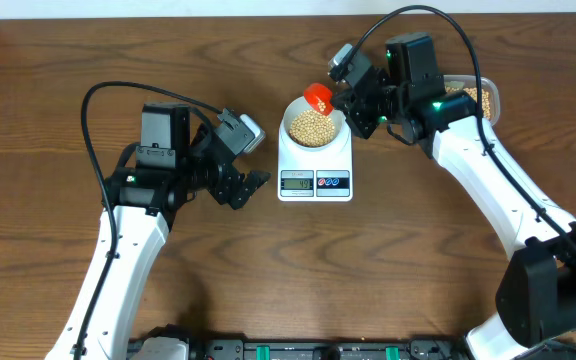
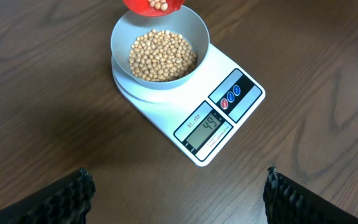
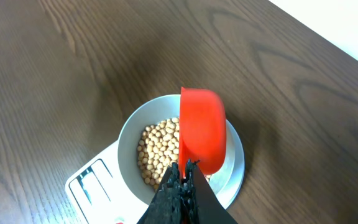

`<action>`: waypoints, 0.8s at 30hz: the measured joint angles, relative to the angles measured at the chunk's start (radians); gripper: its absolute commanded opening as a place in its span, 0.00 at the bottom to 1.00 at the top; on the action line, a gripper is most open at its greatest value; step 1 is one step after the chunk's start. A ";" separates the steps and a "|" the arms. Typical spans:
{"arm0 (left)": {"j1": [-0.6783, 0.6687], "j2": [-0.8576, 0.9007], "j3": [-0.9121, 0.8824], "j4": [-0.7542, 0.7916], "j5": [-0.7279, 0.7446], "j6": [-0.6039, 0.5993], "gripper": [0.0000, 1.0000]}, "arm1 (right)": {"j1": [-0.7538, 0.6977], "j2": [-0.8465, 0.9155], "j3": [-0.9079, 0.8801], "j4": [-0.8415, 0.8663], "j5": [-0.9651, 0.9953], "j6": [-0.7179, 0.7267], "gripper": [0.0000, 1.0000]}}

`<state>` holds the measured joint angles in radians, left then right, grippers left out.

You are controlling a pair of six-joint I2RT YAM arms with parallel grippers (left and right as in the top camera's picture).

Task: Scoop item into bowl and weigh 50g on scale
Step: 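Tilt the red scoop to trickle soybeans into the grey bowl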

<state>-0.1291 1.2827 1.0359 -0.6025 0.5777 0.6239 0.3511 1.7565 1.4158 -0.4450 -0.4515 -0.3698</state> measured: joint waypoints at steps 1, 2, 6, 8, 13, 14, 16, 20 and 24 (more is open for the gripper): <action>0.000 0.000 0.000 0.000 0.000 0.000 0.89 | 0.000 0.000 0.000 0.000 0.000 0.000 0.01; 0.000 0.000 0.000 0.000 0.000 0.000 0.90 | 0.000 0.000 0.000 0.000 0.000 0.000 0.01; 0.000 0.000 0.000 0.000 0.000 0.000 0.89 | 0.000 0.000 0.000 0.000 0.008 0.000 0.01; 0.000 0.000 0.000 0.000 0.000 0.000 0.90 | 0.000 0.000 0.000 0.000 0.015 -0.003 0.01; 0.000 0.000 0.000 0.000 0.000 0.000 0.89 | 0.000 0.000 0.000 0.000 0.024 -0.031 0.01; 0.000 0.000 0.000 0.000 0.000 0.000 0.90 | 0.000 0.000 0.000 0.000 0.025 -0.039 0.01; 0.000 0.000 0.000 0.000 0.000 0.000 0.90 | 0.000 0.000 0.000 0.000 0.026 -0.052 0.01; 0.000 0.000 0.000 0.000 0.000 0.000 0.89 | 0.000 0.000 0.000 0.000 0.026 -0.069 0.01; 0.000 0.000 0.000 0.000 0.000 0.000 0.89 | 0.000 0.000 0.000 0.000 0.026 -0.081 0.01</action>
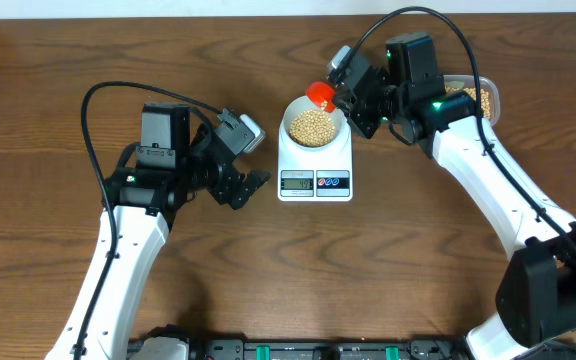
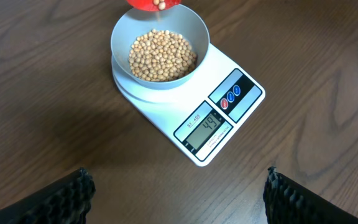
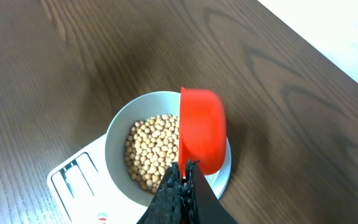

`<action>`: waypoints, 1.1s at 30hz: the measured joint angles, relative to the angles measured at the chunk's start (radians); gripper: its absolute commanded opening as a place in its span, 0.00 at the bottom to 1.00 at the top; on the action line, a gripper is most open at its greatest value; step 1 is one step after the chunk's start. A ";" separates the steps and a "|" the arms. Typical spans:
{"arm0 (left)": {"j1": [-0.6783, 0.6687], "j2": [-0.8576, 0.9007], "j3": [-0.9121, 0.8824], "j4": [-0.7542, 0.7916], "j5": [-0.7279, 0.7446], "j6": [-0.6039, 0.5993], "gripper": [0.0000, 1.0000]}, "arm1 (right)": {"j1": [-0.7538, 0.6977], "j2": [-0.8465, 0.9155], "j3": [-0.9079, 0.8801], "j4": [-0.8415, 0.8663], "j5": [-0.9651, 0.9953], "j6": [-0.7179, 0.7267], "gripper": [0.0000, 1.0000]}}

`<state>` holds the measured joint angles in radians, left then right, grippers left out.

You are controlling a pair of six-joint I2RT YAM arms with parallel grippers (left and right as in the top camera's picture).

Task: Scoop item into bowl and weigh 50g on scale
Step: 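Tilt the red scoop to trickle soybeans into the grey bowl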

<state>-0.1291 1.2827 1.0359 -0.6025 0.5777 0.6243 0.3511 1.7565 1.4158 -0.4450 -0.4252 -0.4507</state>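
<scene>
A white bowl [image 1: 314, 128] of tan beans [image 2: 162, 55] sits on the white scale [image 1: 315, 170], whose display [image 2: 207, 126] reads 49. My right gripper [image 3: 183, 169] is shut on the handle of a red scoop [image 3: 202, 129], held tipped on its side over the bowl's far rim [image 1: 319, 95]; a few beans show in the scoop [image 2: 156, 4]. My left gripper [image 2: 178, 193] is open, low over the table, left of the scale, with nothing between its fingers.
A container of beans [image 1: 473, 99] stands at the far right behind my right arm. Cables loop over both arms. Bare wooden table [image 1: 388, 270] lies in front of the scale.
The red scoop, still in my right gripper, has shifted slightly toward the bowl's far rim. The display still reads 49. The left arm has not moved.
</scene>
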 measured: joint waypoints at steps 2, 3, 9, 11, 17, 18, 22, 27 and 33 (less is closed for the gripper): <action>0.000 0.000 0.000 0.000 0.000 0.000 0.90 | 0.000 0.000 0.000 0.000 0.000 -0.003 0.01; 0.000 0.000 0.000 0.000 0.000 0.000 0.89 | 0.000 0.000 0.000 0.000 0.000 -0.003 0.01; 0.000 0.000 0.000 0.000 0.000 0.000 0.90 | 0.000 0.000 0.000 -0.003 0.000 -0.004 0.01; 0.000 0.000 0.000 0.000 0.000 0.000 0.90 | 0.000 0.000 0.000 -0.003 0.000 -0.004 0.01; 0.000 0.000 0.000 0.000 0.000 0.000 0.90 | 0.000 0.000 0.000 -0.003 0.000 -0.004 0.01; 0.000 0.000 0.000 0.000 0.000 0.000 0.90 | 0.000 0.000 0.000 -0.003 0.000 -0.004 0.01; 0.000 0.000 0.000 0.000 0.000 0.000 0.90 | 0.000 0.000 0.000 -0.003 0.000 -0.004 0.01; 0.000 0.000 0.000 0.000 0.000 0.000 0.89 | 0.000 0.000 0.000 -0.003 0.000 0.011 0.01; 0.000 0.000 0.000 0.000 0.000 0.000 0.90 | 0.000 0.000 0.000 -0.013 -0.017 0.063 0.01</action>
<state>-0.1291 1.2827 1.0359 -0.6025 0.5777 0.6239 0.3511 1.7565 1.4158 -0.4580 -0.4423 -0.3874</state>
